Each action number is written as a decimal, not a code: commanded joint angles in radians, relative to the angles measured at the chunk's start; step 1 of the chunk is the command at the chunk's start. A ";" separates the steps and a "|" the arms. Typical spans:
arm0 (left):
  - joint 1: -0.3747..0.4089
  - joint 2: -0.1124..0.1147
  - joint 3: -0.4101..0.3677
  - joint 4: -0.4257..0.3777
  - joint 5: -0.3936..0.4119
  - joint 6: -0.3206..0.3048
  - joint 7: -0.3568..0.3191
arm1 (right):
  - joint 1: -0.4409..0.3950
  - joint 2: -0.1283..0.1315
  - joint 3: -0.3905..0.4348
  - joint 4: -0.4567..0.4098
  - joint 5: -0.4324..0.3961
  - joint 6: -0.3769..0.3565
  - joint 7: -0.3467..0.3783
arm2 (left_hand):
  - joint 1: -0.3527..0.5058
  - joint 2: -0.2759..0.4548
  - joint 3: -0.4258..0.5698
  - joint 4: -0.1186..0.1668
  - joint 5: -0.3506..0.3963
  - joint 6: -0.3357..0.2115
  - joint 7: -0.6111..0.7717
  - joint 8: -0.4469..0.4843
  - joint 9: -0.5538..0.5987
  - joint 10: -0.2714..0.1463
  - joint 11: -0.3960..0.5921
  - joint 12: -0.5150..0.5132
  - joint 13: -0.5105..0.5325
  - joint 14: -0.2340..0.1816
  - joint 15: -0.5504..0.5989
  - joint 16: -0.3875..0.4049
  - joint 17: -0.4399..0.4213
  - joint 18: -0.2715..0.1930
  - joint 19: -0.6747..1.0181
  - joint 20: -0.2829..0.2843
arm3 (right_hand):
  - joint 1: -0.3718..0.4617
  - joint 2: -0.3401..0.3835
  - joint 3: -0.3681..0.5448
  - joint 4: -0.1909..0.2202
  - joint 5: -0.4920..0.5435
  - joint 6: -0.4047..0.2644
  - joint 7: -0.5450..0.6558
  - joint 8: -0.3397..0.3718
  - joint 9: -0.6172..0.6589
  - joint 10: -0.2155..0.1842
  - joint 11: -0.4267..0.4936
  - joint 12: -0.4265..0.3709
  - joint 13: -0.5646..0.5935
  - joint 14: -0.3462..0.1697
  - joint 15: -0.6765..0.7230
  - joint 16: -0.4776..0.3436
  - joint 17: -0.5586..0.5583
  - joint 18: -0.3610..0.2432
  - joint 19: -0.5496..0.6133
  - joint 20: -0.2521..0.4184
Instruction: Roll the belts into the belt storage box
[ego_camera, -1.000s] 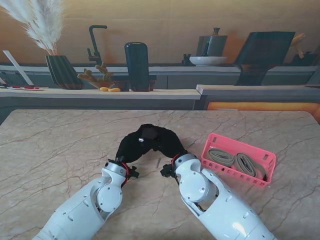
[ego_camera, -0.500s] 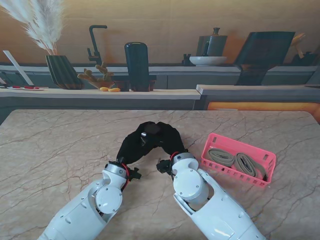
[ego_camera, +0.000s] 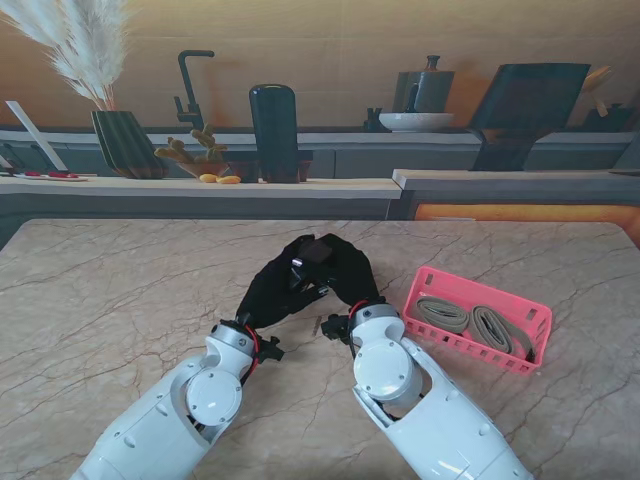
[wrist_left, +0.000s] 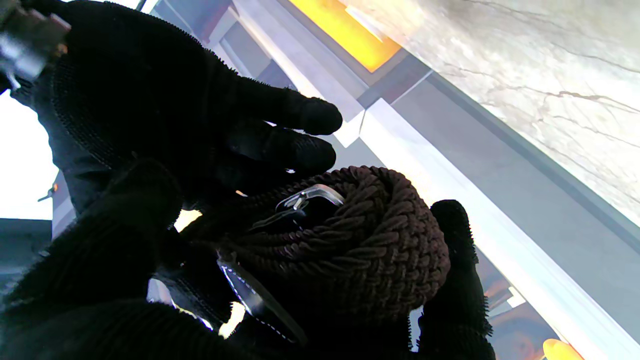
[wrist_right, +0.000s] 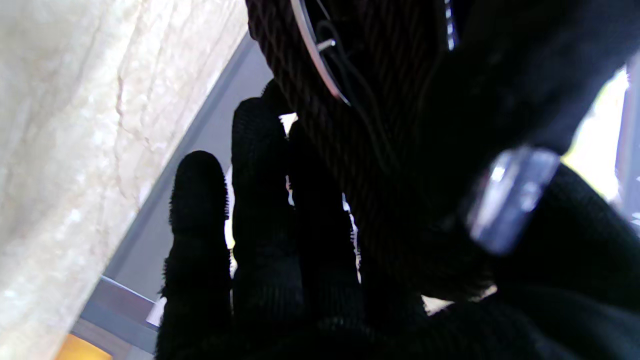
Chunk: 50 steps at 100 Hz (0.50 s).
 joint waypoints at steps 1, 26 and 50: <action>0.018 0.000 -0.001 -0.012 -0.004 -0.004 -0.007 | -0.007 0.012 0.011 -0.020 -0.039 -0.028 -0.007 | -0.052 0.003 -0.026 0.019 0.041 -0.089 0.048 0.003 -0.052 -0.030 -0.044 -0.012 -0.039 -0.002 -0.030 -0.016 -0.025 0.003 -0.023 0.007 | 0.153 0.146 0.218 0.018 0.070 -0.304 0.197 0.059 0.019 -0.106 0.002 0.005 0.005 -0.056 0.003 -0.001 -0.013 -0.032 0.011 -0.021; 0.041 -0.004 -0.036 -0.030 -0.044 -0.026 -0.009 | -0.066 0.057 0.089 -0.100 -0.201 -0.121 -0.017 | -0.130 0.011 -0.064 0.022 0.038 -0.117 0.032 0.013 -0.061 -0.046 -0.067 -0.019 -0.057 -0.017 -0.075 -0.033 -0.044 0.000 -0.066 0.005 | 0.150 0.129 0.242 0.015 0.089 -0.291 0.191 0.064 0.033 -0.079 0.016 0.021 0.037 -0.067 0.057 0.029 -0.015 -0.035 0.011 -0.012; 0.049 -0.010 -0.060 -0.033 -0.044 -0.011 0.026 | -0.148 0.133 0.242 -0.243 -0.383 -0.117 0.121 | -0.120 0.030 -0.075 0.023 0.038 -0.116 0.036 0.027 -0.063 -0.049 -0.069 -0.012 -0.055 -0.020 -0.079 -0.027 -0.043 -0.012 -0.078 0.013 | 0.162 0.088 0.290 0.012 0.139 -0.241 0.175 0.068 0.061 -0.024 0.042 0.039 0.059 -0.037 0.118 0.061 -0.002 -0.021 0.032 0.010</action>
